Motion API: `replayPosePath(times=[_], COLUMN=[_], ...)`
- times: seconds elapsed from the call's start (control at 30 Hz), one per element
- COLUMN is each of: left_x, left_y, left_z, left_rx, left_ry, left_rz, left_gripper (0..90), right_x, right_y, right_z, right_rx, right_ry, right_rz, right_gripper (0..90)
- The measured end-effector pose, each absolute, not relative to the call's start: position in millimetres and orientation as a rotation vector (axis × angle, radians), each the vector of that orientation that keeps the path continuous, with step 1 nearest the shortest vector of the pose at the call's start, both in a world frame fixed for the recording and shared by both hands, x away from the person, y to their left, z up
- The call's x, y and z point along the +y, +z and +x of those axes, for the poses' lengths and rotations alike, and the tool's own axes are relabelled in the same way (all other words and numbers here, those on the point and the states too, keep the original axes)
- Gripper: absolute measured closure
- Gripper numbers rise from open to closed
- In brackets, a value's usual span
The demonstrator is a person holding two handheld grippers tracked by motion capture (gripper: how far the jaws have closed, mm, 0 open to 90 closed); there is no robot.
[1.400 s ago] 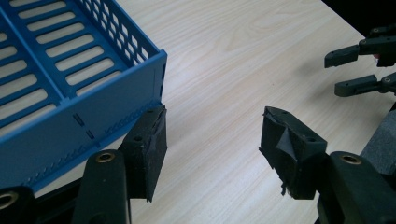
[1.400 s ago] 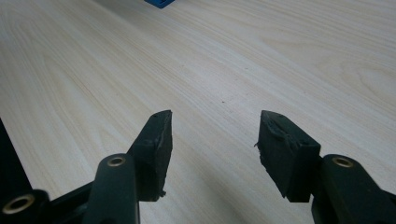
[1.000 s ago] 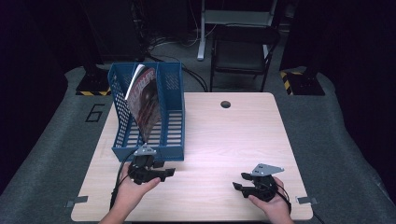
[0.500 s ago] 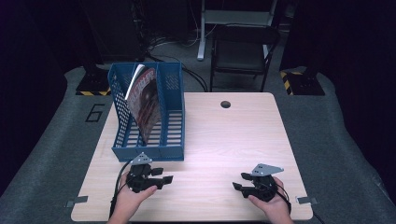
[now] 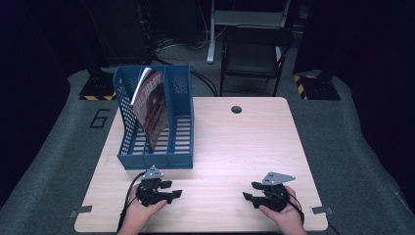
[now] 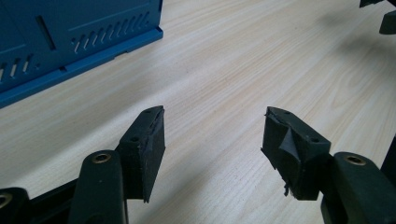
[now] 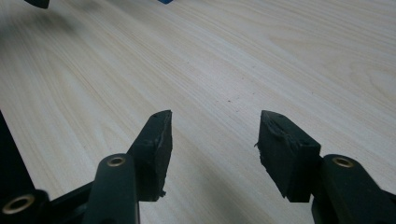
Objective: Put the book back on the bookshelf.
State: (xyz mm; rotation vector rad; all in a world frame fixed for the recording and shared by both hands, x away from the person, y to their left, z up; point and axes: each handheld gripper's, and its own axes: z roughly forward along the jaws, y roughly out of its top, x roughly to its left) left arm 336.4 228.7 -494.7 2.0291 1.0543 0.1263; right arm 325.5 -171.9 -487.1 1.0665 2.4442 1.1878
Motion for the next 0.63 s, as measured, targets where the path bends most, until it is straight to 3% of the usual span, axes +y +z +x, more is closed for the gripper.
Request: replayPosePath(times=[0.4,0.63], left_x=[222.6,220.1], left_y=[-498.6,-496.7], left_z=[336.9,339.0], left_rx=[1.034,1.018], left_ry=[0.137,0.163], left_rz=[2.042,2.041], left_gripper=[39.7,34.0], right_x=[-171.5,-173.7], right_y=[-488.7,-490.1], right_z=[325.7,325.5], right_rx=[2.452,2.441], right_ry=[1.172,1.170], right_rz=[1.056,1.082], right_gripper=[44.4,44.2])
